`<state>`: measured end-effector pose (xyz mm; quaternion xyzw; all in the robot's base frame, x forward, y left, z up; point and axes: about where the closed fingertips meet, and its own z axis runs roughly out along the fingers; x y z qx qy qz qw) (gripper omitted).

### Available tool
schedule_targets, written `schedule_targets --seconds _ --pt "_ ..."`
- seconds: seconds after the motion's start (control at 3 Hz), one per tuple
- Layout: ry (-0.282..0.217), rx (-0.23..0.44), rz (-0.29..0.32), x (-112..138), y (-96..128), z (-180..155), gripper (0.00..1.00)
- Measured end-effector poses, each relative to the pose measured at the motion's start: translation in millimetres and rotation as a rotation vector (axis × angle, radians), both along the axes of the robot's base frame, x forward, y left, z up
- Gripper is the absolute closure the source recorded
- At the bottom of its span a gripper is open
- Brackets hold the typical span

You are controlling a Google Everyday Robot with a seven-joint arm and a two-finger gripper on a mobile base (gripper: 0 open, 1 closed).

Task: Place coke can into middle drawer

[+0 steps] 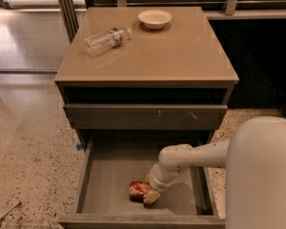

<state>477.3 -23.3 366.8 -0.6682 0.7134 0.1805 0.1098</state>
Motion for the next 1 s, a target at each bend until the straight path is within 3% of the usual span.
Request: schedule_targets --seconds 0.33,1.0 --pt "0.0 0.0 0.0 0.0 0.0 0.0 0.03" --pt "0.0 0.0 0.0 -0.1 0.0 -0.1 0.0"
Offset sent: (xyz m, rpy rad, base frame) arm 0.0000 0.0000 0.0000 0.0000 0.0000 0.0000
